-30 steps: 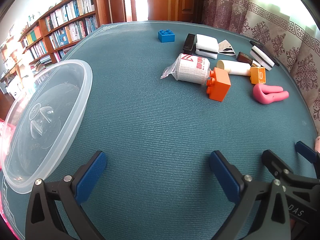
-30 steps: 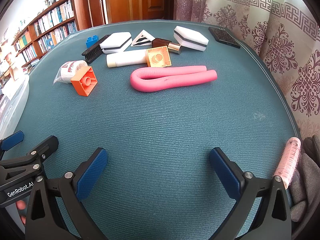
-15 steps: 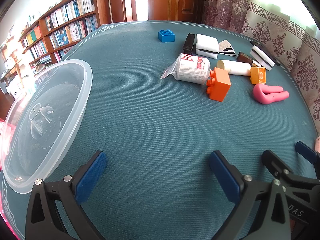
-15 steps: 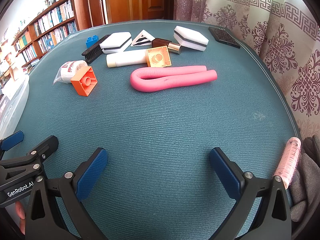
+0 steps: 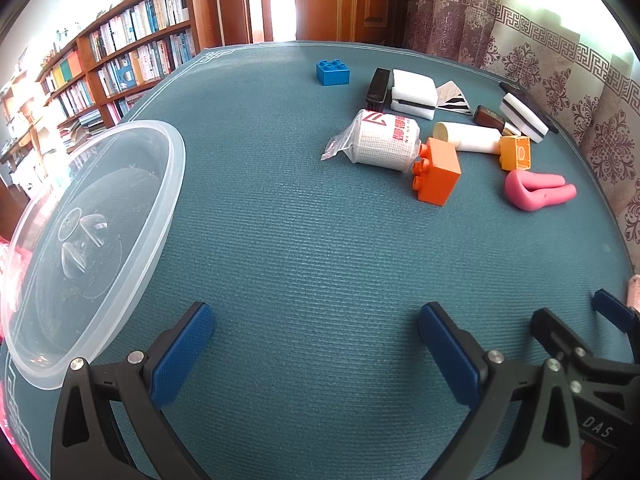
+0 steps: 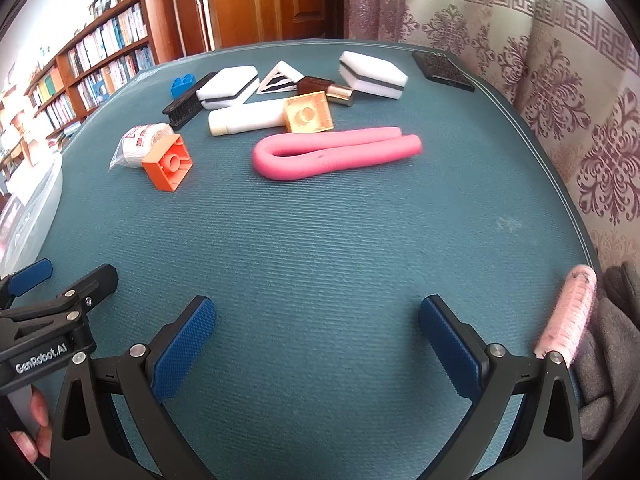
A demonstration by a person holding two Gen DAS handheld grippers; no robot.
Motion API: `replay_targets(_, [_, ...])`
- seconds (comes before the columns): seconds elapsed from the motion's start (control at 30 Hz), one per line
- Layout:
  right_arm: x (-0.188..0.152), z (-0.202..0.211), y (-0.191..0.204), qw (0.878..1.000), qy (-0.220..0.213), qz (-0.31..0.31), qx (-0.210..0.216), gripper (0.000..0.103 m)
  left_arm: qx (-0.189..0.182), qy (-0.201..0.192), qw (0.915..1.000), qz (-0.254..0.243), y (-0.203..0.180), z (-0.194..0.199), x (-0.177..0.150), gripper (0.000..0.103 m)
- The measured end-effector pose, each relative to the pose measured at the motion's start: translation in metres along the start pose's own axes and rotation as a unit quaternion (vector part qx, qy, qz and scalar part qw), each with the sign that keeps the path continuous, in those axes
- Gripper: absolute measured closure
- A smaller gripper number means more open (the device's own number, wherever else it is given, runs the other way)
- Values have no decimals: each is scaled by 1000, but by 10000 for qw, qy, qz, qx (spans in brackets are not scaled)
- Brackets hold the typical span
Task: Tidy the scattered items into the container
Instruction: 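Reach the right tool to the pink hair roller and close on it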
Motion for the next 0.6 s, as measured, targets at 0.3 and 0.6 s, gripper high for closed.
replay_targets(0.3, [9,16,-31,9990,-291,-322,-118,0,160,-237,9992,-294,-10,7,13,0])
replay_targets(0.6, [18,42,-63,9954,-801,-320,-407,1,-30,-327,9985,-440,-33,9,30,0])
Point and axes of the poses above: each gripper's, at about its wrist camera, not at the fingertips, and z roughly against the way its jaws point, y to its left, x to its top, the point moved 9 cm from there along -z, roughly the way its jaws point, and after that the axes turned 7 degrees about -y, right-handed, at the moved point
